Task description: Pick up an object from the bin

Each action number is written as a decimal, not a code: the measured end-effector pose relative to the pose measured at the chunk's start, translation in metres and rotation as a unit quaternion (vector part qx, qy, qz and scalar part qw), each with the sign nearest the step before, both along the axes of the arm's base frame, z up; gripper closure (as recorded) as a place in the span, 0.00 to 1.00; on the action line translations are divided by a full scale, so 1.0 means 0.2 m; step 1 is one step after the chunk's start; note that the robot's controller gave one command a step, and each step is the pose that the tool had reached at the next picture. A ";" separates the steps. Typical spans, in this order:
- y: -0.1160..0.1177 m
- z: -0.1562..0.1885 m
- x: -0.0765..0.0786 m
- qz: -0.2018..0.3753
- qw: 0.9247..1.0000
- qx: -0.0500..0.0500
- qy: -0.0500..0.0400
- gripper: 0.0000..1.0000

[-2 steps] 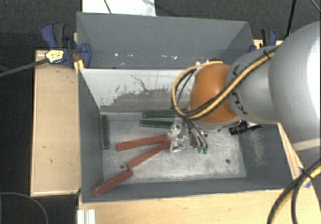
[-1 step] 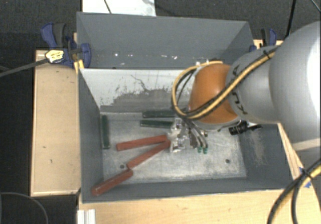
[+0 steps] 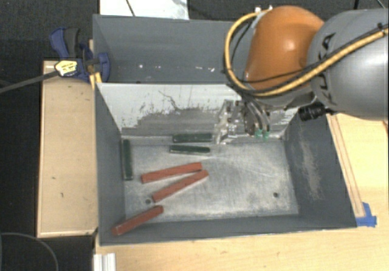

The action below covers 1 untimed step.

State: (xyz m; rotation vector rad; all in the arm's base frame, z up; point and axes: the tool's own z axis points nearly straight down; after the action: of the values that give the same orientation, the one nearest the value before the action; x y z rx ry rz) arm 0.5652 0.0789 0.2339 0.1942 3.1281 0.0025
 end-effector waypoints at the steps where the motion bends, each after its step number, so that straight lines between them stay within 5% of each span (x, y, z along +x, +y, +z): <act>1: 0.00 -0.01 -0.01 0.001 1.000 0.000 0.002 1.00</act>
Offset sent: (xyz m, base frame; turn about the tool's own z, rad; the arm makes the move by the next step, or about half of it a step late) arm 0.0076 0.0069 -0.0794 0.0736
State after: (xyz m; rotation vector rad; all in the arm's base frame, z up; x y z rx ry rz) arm 0.5641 0.0788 0.2319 0.1914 3.1328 0.0007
